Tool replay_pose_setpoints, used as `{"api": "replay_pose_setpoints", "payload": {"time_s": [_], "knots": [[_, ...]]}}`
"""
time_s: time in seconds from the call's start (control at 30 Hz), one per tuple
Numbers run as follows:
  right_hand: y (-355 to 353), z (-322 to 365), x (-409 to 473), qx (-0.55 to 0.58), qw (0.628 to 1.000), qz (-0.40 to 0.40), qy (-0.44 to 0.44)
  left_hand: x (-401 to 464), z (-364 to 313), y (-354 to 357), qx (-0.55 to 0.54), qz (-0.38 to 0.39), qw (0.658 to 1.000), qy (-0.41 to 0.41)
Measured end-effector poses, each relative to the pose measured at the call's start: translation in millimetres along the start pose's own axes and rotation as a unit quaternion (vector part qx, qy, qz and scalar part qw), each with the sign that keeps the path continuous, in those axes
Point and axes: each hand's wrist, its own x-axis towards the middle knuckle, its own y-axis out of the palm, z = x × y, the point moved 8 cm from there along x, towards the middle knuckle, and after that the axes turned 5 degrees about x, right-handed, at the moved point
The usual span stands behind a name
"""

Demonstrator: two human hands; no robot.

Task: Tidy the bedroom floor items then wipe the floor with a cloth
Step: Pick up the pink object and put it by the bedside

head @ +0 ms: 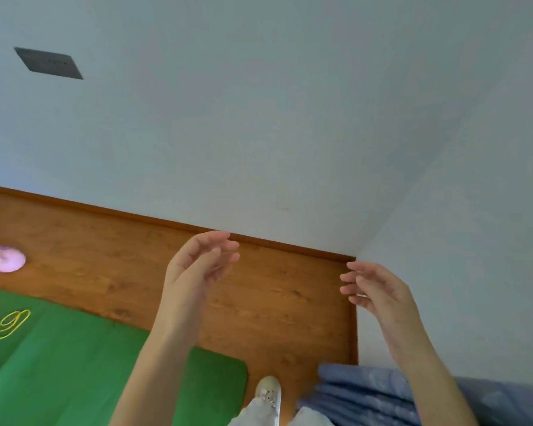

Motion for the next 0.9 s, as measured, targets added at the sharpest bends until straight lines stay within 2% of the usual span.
{"api": "replay_pose_setpoints", "payload": {"time_s": [0.33,0.63,0.9], "knots": [[33,27,81,0.006,1.0,0.017,0.005,67,2,-9,0.012,-0.01,0.999,-0.029],[101,67,192,-0.013,0.992,0.124,-0.005,136,1,-38,-0.035,-0.126,0.991,-0.034],[182,108,284,-0.051,0.963,0.262,-0.02,204,-11,-60,-0.08,-0.232,0.969,-0.012]]}}
